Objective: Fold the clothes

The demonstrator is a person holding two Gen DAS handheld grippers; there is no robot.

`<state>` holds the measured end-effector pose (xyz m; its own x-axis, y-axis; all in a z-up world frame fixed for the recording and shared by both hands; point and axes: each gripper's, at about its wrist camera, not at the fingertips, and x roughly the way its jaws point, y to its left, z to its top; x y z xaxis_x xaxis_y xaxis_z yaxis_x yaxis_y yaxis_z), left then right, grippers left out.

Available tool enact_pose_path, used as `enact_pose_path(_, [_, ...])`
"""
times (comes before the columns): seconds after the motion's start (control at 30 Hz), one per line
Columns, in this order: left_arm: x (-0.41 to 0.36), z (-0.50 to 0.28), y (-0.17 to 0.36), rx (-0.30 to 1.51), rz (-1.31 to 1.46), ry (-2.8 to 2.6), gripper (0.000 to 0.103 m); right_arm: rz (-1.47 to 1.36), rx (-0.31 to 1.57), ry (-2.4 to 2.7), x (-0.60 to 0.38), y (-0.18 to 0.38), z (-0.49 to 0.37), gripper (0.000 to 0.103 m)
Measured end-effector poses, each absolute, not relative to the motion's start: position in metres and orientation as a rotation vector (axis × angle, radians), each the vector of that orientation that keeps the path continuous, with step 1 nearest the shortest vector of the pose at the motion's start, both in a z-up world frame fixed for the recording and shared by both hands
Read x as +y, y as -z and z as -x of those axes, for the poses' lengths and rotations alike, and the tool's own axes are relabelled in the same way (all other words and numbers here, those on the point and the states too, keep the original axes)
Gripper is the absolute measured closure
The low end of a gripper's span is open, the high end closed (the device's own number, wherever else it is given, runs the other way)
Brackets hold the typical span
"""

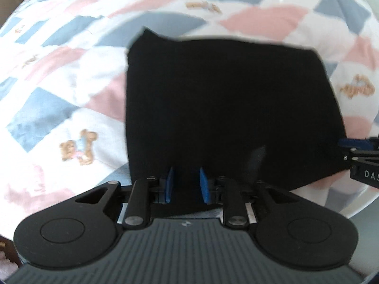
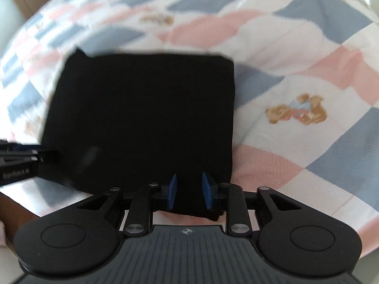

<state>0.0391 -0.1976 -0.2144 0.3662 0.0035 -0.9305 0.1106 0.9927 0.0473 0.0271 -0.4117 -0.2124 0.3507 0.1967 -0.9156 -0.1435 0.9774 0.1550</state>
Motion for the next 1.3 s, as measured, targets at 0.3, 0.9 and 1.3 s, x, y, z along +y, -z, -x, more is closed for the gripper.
enact_pose_path(0.3, [-0.201,0.006,0.095,1.074,-0.086,0.062,0.061,-0.150,1.134,-0.184,-0.418,0.136,0.019,0.039])
enact_pose_path(0.9, [-0.176,0.082,0.031,1.027,-0.139,0.199,0.052,-0.245,1.032,-0.025,-0.385,0.071,0.105,0.019])
enact_pose_path(1.3, [-0.146,0.139,0.029,1.015,-0.141,0.197,0.047,-0.198,1.018,-0.022,-0.345,0.059,0.151,0.012])
